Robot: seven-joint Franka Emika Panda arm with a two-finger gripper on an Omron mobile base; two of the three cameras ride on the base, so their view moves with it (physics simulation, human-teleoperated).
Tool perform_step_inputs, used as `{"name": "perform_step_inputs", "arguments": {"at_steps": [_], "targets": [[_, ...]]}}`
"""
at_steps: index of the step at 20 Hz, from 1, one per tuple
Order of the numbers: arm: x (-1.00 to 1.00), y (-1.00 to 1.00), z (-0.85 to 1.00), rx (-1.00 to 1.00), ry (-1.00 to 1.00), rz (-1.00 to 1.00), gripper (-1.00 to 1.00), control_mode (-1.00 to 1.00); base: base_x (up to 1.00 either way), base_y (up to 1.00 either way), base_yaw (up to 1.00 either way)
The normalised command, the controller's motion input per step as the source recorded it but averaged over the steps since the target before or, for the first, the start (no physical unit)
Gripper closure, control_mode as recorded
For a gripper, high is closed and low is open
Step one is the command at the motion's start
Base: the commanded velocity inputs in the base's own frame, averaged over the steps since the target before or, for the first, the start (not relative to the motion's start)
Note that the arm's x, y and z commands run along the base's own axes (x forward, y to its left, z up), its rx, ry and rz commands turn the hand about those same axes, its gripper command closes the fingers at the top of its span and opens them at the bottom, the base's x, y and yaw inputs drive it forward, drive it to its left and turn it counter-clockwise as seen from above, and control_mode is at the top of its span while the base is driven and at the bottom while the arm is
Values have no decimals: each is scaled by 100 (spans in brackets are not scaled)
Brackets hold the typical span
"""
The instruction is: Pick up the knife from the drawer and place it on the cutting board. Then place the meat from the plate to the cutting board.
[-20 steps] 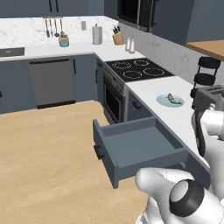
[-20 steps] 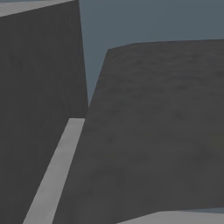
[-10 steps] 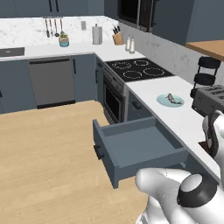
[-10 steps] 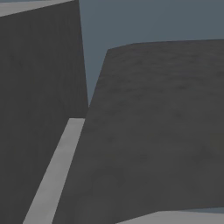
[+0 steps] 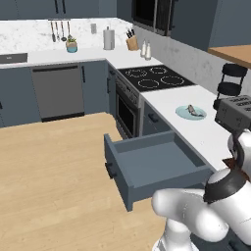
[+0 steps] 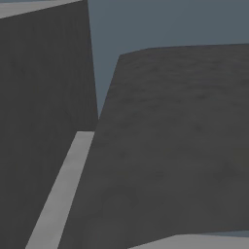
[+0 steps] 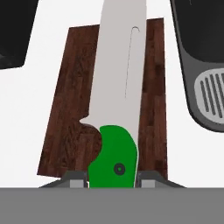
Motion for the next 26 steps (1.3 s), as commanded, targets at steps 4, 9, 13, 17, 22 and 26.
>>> {"name": "perform_step_inputs", "arguments": {"at_steps": [4, 9, 13, 17, 22, 26], "targets": [[12, -20, -42, 0, 1, 0, 100, -100, 0, 0, 0], [11, -25, -57, 0, 0, 0, 100, -100, 0, 0, 0], [25, -15, -33, 0, -2, 0, 100, -100, 0, 0, 0], [1, 0, 7, 0, -1, 0, -100, -100, 0, 0, 0], [-3, 6, 52, 0, 0, 0, -100, -100, 0, 0, 0], [-11, 51, 87, 0, 0, 0, -100, -100, 0, 0, 0]]}}
